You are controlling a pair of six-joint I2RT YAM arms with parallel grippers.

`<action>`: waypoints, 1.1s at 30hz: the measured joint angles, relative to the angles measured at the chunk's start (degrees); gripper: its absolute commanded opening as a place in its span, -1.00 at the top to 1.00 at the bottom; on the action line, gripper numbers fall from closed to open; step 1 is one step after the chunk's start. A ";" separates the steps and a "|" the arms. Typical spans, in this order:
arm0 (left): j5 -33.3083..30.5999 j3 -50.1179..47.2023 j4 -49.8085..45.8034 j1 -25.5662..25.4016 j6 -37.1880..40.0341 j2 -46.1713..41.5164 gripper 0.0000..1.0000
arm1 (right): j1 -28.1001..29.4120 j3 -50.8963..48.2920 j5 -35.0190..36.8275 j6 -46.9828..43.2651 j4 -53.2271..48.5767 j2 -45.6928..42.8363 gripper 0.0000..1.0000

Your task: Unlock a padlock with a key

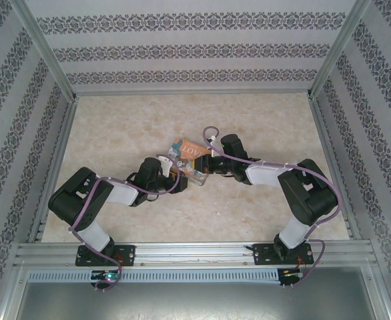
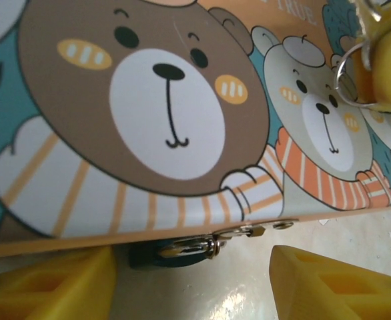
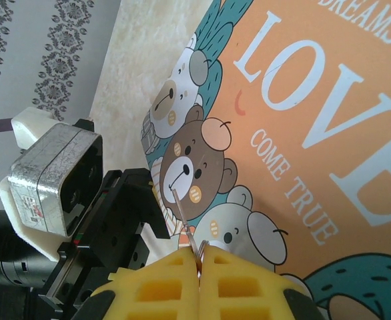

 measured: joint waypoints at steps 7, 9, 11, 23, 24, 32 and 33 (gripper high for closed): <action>-2.10 1.79 -0.42 -1.05 0.02 1.64 -0.02 | 0.00 0.00 0.46 0.00 0.17 0.00 1.00; -2.64 2.03 -0.59 -1.25 0.00 1.88 0.01 | -0.02 0.00 0.46 0.00 0.17 0.00 1.00; -3.15 2.21 -0.87 -1.40 0.00 1.92 0.06 | -0.02 0.00 0.48 0.00 0.17 0.00 1.00; -4.55 3.67 -2.71 -1.81 -0.48 2.62 0.20 | -0.04 0.24 0.50 -0.02 0.11 0.11 1.00; -4.57 3.69 -2.69 -1.86 -0.50 2.69 0.21 | -0.04 0.26 0.59 -0.02 0.11 0.11 1.00; -4.44 4.74 -2.97 -2.25 -0.50 3.52 0.33 | -0.04 0.26 0.87 -0.02 0.15 0.11 1.00; -4.39 4.81 -3.02 -2.32 -0.55 3.52 0.36 | -0.04 0.26 0.87 -0.02 0.15 0.11 1.00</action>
